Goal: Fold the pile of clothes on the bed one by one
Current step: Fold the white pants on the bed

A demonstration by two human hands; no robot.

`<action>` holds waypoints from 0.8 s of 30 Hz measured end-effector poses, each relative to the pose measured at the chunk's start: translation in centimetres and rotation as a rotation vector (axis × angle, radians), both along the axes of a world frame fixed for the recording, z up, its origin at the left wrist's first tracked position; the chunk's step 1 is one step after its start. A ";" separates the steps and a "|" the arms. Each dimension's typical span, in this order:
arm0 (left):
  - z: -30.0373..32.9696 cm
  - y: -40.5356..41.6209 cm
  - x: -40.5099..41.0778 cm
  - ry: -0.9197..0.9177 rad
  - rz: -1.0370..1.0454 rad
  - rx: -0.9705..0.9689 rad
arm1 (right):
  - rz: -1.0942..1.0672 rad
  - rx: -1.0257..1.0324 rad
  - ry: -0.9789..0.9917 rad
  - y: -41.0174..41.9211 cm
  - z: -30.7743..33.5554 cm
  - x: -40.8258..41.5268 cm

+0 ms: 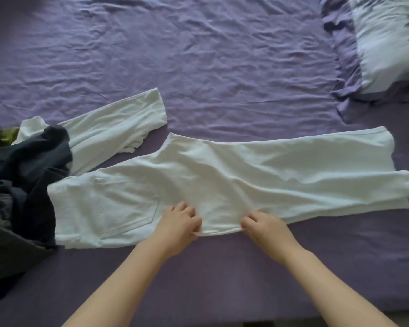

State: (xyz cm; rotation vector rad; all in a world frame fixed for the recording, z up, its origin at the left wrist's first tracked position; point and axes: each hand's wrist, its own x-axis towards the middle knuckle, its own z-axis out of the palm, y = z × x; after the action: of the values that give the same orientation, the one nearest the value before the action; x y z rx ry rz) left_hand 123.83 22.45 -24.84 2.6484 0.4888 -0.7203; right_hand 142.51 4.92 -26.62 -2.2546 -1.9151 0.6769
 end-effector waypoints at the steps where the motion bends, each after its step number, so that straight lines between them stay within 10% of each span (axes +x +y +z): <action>1: -0.1 0.0 0.5 0.092 -0.015 -0.019 | -0.019 -0.040 0.042 0.0 0.1 0.5; 10: -0.3 0.8 8.4 -0.340 0.172 -0.013 | -0.204 -0.138 0.047 -1.6 0.2 8.3; 24: -2.0 4.2 21.6 -0.214 0.603 -0.020 | -0.107 0.228 -0.032 -4.9 -1.0 9.6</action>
State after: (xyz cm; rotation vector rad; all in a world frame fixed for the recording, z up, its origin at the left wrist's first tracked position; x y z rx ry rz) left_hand 145.42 26.68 -26.88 2.3220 1.1318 -0.2503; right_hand 152.13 -0.03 -27.63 -2.2173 -1.7686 0.3890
